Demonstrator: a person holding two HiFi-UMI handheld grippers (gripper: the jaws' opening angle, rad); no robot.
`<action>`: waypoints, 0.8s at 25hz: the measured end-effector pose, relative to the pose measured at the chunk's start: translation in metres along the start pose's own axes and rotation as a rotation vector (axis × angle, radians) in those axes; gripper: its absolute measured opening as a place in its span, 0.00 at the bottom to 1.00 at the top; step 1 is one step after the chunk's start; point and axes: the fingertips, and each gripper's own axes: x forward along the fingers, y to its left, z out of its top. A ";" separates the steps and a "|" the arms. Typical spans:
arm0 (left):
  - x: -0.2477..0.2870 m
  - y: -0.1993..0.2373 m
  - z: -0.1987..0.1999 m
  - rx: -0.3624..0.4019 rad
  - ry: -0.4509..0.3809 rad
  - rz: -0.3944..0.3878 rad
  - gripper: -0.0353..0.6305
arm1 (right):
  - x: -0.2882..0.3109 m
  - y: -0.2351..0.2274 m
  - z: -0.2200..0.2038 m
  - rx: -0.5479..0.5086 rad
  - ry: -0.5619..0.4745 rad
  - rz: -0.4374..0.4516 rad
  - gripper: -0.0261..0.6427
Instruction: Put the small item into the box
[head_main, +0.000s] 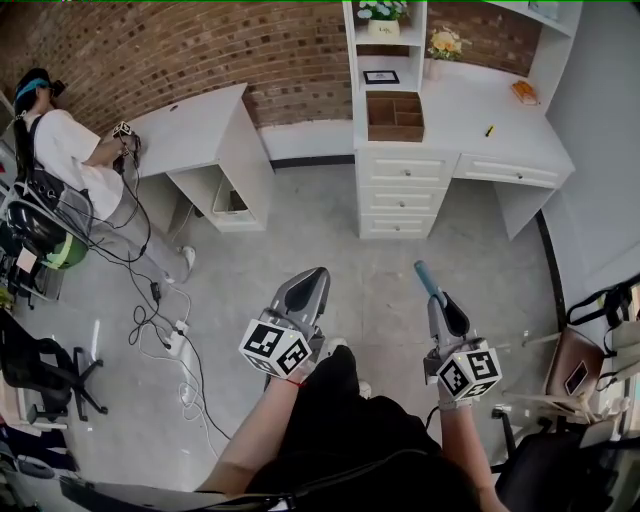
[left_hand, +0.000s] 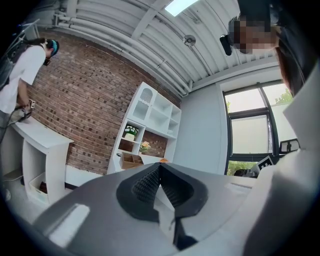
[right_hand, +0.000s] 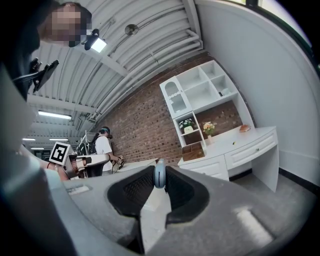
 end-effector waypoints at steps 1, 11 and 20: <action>0.003 0.001 0.000 -0.001 0.005 -0.001 0.06 | 0.003 -0.001 0.000 0.003 0.001 -0.001 0.14; 0.054 0.008 -0.007 -0.011 0.039 -0.049 0.06 | 0.021 -0.034 0.007 0.022 -0.005 -0.055 0.14; 0.117 0.026 -0.014 -0.023 0.079 -0.093 0.06 | 0.056 -0.072 0.017 0.028 0.003 -0.107 0.14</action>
